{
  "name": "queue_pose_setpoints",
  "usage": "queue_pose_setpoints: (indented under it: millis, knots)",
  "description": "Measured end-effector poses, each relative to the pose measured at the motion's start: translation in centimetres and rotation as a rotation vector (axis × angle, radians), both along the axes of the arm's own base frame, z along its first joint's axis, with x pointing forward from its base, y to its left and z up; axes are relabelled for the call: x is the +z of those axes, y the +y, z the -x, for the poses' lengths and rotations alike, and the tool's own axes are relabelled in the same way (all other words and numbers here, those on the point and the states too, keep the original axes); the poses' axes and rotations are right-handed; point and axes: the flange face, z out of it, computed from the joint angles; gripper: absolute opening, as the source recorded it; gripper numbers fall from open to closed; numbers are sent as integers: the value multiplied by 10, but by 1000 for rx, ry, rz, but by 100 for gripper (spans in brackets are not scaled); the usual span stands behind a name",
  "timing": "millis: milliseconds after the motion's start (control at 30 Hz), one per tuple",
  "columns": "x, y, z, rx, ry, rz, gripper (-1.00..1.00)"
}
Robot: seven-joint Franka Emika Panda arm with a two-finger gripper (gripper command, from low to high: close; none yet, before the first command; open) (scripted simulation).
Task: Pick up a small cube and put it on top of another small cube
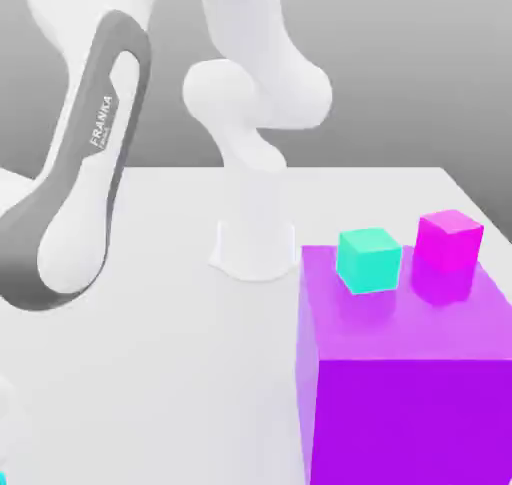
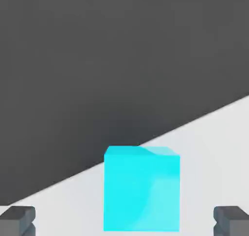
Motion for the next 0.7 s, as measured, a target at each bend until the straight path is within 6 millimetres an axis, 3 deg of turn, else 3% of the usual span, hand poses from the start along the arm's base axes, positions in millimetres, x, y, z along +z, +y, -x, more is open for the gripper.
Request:
queue_pose_setpoints:
  millis: [33, 67, 267, 333, 433, 567, 700]
  knots:
    - [-17, 0, 1, -1, 2, 0, 0]
    - [-28, -1, 1, -1, 2, -1, -100]
    - [-34, -1, 2, -2, 2, -2, -100]
    - [-17, -1, 1, -2, 2, -2, -100]
    - [28, 6, -1, 14, 0, -7, -100]
    - [80, 93, -26, 210, -14, -45, -100]
    - [130, 191, -33, 436, -23, -76, -100]
